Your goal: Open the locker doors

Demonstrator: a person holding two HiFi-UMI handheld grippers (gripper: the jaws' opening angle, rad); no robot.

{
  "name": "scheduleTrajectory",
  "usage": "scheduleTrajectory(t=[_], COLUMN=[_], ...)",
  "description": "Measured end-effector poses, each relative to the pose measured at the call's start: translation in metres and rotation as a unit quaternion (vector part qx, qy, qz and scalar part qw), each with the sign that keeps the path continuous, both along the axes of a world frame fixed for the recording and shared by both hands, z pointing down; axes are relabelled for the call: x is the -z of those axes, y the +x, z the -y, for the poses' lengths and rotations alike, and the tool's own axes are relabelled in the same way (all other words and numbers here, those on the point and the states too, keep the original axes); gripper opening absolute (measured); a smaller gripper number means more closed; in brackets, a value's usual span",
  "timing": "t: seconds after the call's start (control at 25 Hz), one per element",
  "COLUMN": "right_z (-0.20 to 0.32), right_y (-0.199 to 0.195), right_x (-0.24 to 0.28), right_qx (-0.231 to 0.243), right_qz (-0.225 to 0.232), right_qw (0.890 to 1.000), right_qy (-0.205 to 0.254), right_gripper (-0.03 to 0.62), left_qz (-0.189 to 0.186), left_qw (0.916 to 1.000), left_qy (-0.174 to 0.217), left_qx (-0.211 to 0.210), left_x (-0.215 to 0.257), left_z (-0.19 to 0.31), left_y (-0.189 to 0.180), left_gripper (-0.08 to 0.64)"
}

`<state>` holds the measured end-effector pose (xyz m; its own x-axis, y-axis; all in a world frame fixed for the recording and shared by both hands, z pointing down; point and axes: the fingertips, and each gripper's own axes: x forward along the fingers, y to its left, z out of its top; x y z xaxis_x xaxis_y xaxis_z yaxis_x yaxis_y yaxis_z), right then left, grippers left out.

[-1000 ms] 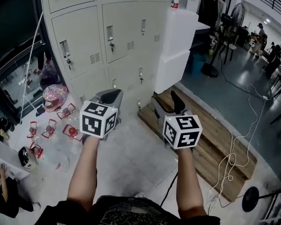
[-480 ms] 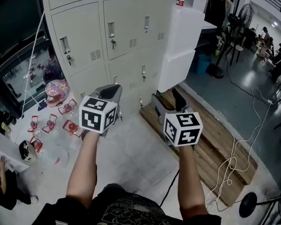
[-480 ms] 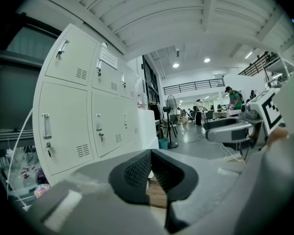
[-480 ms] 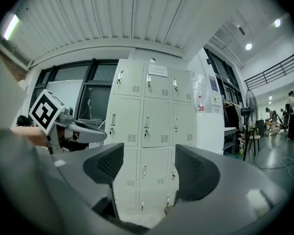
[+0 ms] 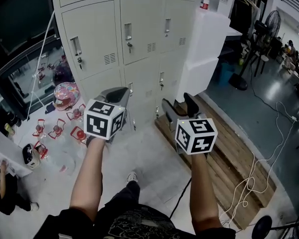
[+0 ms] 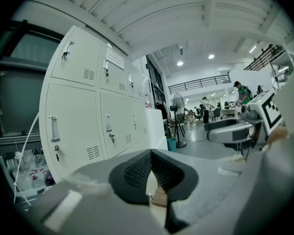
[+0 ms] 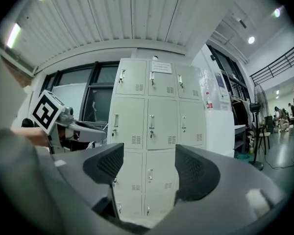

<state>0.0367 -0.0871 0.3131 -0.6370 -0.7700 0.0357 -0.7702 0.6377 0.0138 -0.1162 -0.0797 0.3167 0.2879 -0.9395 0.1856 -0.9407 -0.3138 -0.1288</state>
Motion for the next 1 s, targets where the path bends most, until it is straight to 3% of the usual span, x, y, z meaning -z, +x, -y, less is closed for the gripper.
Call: scheduleTrajectory(t=[0.4,0.64,0.8,1.0], right_z=[0.064,0.123,0.164,0.207], right_y=[-0.065,-0.104,-0.135,-0.173], right_x=[-0.002,-0.001,0.004,0.013], right_qx=[0.045,0.054,0.059,0.069], right_qz=[-0.005,-0.01,-0.016,-0.025], right_qw=[0.999,0.998,0.998,0.997], right_qy=[-0.001,-0.01,-0.011,-0.006], right_gripper=[0.314,0.314,0.314,0.314], left_qz=[-0.013,-0.016,0.005,-0.01], left_qw=[0.9991,0.9989,0.999,0.9987], left_qy=[0.001,-0.001,-0.006,0.0], left_qx=[0.04,0.044,0.045,0.05], left_x=[-0.004,-0.002,0.001,0.01], left_z=[0.058,0.117,0.157,0.199], left_y=[-0.061,-0.097,-0.122,-0.151], left_gripper=[0.0,0.0,0.0,0.0])
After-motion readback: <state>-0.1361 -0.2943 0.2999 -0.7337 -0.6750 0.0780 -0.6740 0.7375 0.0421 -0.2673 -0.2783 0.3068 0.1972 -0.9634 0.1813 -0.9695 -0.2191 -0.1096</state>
